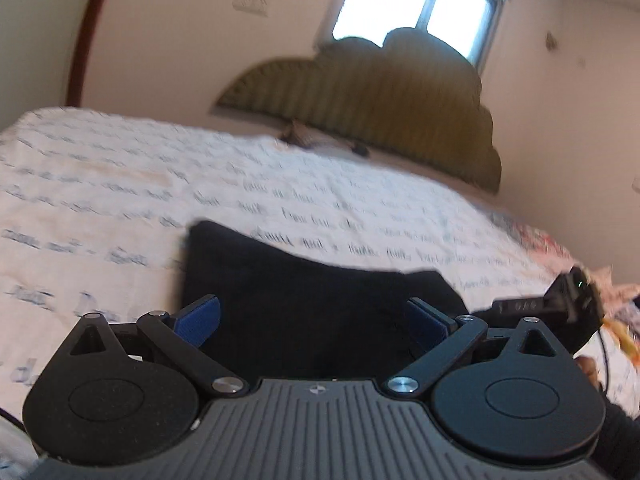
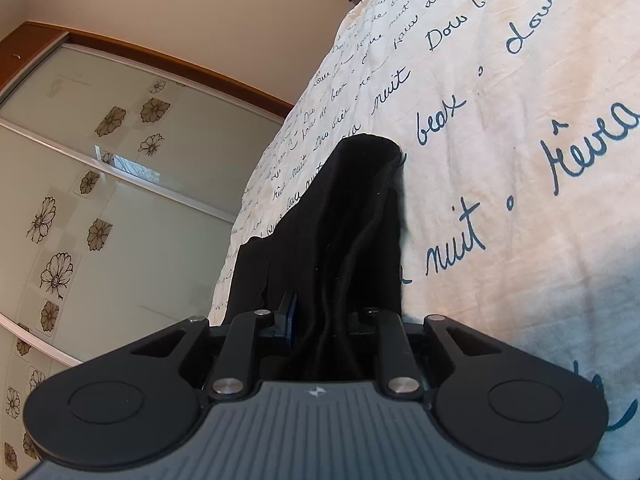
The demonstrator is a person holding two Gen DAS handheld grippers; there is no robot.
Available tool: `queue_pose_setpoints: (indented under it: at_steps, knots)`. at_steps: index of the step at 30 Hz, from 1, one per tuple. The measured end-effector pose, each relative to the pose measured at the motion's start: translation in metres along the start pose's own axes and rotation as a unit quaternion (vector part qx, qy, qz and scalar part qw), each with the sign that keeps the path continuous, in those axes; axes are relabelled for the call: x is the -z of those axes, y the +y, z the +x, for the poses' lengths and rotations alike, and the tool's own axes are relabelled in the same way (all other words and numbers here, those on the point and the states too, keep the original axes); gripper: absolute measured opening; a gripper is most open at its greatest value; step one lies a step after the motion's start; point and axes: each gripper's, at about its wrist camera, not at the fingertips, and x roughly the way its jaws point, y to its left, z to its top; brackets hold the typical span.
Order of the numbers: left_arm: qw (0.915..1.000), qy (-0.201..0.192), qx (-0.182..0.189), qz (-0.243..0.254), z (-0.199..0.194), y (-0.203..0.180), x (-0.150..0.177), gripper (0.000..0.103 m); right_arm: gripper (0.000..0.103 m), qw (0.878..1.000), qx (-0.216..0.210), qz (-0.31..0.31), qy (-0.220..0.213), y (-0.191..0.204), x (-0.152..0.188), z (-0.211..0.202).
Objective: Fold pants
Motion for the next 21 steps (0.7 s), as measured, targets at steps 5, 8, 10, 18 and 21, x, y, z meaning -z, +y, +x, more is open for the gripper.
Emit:
queue_pose_setpoints:
  at_steps: [5,8,10,18,21]
  knots:
    - [0.9973,0.05,0.016,0.052,0.037,0.009,0.029,0.101,0.019,1.0,-0.003,0.004,0.001,-0.002,-0.001,0.0]
    - [0.9977,0.038,0.006,0.055,0.025,0.01,0.029,0.097,0.019,1.0,-0.007,0.007,0.002,-0.003,-0.001,-0.001]
    - [0.9987,0.008,-0.013,0.049,0.003,0.009,0.027,0.098,0.019,1.0,-0.008,0.01,0.003,-0.005,-0.001,-0.002]
    - [0.9749,0.0,-0.184,0.125,-0.061,0.016,0.061,0.101,0.019,1.0,-0.006,0.008,0.001,-0.004,0.0,-0.003]
    - [0.9789,0.013,-0.181,0.095,-0.068,0.025,0.056,0.097,0.019,1.0,-0.006,0.009,0.001,-0.005,0.0,-0.003]
